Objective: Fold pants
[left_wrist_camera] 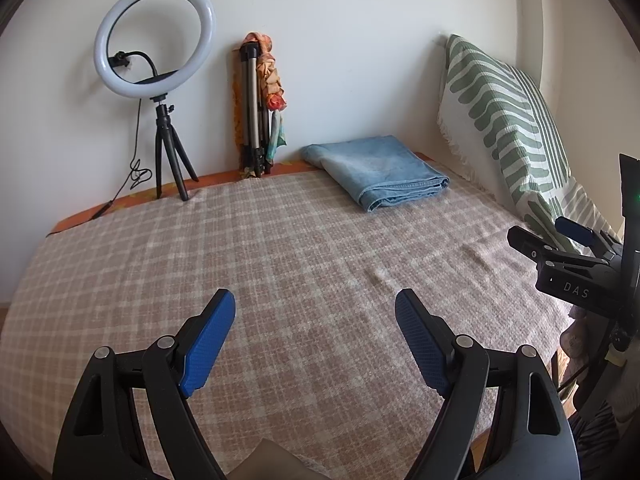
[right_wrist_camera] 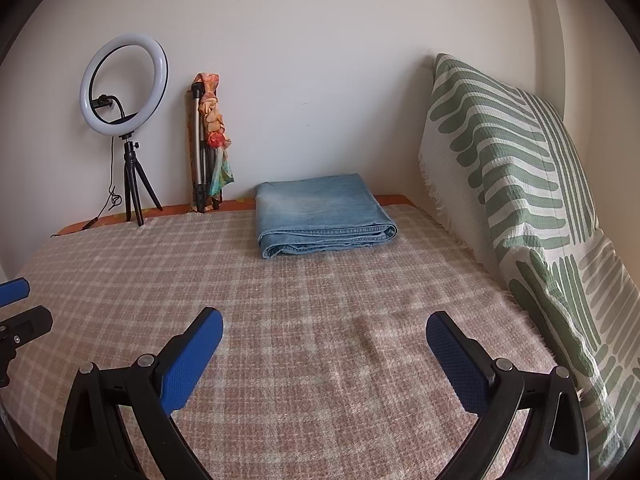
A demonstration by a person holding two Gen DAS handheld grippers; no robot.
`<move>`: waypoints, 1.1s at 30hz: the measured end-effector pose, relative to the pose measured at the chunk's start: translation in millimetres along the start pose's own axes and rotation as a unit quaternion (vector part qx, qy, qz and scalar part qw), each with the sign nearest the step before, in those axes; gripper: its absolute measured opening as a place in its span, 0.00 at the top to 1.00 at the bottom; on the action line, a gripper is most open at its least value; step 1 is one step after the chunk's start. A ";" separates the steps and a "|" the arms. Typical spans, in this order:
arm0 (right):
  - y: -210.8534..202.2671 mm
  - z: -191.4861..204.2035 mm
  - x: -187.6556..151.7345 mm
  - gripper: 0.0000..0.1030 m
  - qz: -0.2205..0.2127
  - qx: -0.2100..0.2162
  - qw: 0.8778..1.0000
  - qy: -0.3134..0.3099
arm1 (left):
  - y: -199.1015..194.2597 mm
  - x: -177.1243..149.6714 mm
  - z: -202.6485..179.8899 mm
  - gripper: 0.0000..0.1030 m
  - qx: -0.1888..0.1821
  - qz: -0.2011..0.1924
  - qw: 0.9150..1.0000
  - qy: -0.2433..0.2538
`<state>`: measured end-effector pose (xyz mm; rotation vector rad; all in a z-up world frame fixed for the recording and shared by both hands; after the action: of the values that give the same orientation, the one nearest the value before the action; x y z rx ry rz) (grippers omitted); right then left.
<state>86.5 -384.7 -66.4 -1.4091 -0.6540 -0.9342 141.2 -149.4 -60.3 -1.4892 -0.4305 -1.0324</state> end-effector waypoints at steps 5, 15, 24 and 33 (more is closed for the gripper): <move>0.7 -0.5 0.5 0.00 0.001 0.001 1.000 0.000 | -0.1 0.0 0.1 0.20 0.000 0.000 1.000 0.000; 0.5 0.5 -0.3 0.00 0.001 0.002 1.000 0.000 | -0.2 -0.1 0.2 0.20 -0.001 0.000 1.000 -0.001; 0.3 1.4 -0.8 0.00 0.000 0.001 1.000 0.001 | -0.3 -0.1 -0.4 0.20 -0.001 0.000 1.000 -0.001; 0.0 1.4 -2.9 0.00 0.001 0.002 1.000 0.002 | -0.7 0.1 -0.4 0.20 -0.001 -0.003 1.000 0.001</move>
<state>85.3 -382.8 -68.7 -1.4047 -0.6505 -0.9335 140.6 -149.7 -59.9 -1.4900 -0.4327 -1.0394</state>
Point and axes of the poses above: each gripper's, at about its wrist camera, not at the fingertips, and y roughly the way its jaws point, z to its left, x to its top, the point moved 2 cm from there along y, roughly the way its jaws point, and after that the axes turned 12 degrees about x, right-handed, at the moved point
